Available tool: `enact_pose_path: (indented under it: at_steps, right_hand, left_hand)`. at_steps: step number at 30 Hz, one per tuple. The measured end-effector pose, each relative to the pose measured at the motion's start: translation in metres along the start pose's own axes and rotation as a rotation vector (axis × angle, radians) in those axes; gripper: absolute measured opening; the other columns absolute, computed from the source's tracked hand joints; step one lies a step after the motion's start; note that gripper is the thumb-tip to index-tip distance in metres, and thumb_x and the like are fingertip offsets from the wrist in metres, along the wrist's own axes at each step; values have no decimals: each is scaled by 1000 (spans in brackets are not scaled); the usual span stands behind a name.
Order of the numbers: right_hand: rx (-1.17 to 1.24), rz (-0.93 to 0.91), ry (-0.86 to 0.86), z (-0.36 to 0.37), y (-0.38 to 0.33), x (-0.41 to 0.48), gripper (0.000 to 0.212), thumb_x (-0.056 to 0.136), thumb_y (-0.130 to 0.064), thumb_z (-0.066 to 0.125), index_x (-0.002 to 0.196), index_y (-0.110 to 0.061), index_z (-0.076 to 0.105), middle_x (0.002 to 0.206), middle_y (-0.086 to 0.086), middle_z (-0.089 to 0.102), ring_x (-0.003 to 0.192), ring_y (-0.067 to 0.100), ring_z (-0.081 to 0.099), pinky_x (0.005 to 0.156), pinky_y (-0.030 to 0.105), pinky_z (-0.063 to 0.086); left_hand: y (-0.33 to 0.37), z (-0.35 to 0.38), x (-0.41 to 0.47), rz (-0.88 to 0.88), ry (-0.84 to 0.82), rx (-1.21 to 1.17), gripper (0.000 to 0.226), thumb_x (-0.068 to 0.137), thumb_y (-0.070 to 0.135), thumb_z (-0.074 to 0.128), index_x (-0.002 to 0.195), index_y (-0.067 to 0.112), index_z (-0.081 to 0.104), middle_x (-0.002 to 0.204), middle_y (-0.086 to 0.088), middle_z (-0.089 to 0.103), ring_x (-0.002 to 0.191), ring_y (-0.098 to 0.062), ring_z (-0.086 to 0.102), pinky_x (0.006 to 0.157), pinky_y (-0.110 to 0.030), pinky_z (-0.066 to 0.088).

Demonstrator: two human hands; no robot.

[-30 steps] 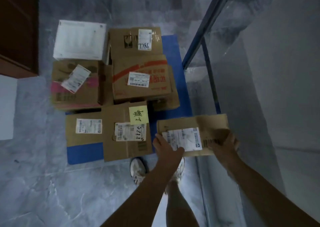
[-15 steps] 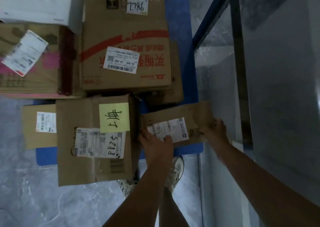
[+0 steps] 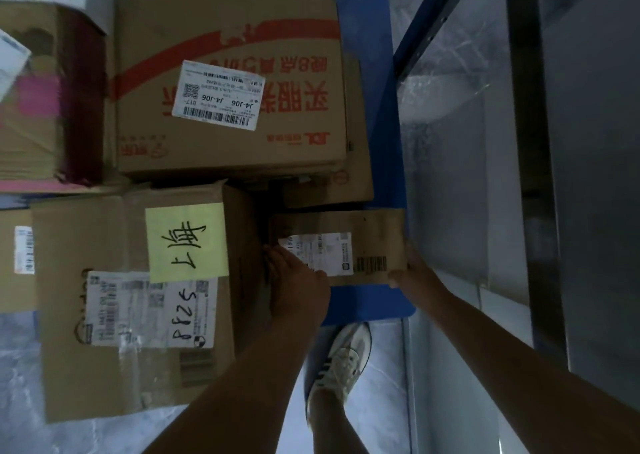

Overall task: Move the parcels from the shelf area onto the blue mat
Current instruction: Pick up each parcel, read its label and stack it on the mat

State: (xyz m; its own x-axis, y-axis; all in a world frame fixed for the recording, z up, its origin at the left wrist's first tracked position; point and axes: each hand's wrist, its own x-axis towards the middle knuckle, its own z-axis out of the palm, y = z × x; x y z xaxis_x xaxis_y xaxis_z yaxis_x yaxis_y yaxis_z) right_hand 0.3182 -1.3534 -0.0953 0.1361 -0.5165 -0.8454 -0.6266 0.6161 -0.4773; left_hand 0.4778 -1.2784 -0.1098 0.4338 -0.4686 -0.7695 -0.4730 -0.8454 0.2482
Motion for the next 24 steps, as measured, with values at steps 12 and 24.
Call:
enact_pose_path:
  at_steps: [12,24]
  right_hand:
    - [-14,-273,31,19,-185,-116,22,96,-7,49,105,-18,66,99,9,69,89,24,66,80,36,58]
    - [-544,-747,64,-46,-433,-409,70,90,-27,62,151,-17,26,151,11,33,136,29,35,106,35,37]
  left_hand:
    - [78,-174,-87,432,83,-3,47,101,23,41,146,11,37,151,-10,39,138,-27,35,116,-49,23]
    - [99,-512,-355,613,520,41,67,92,23,65,148,2,34,153,-17,35,142,-28,32,113,-28,20]
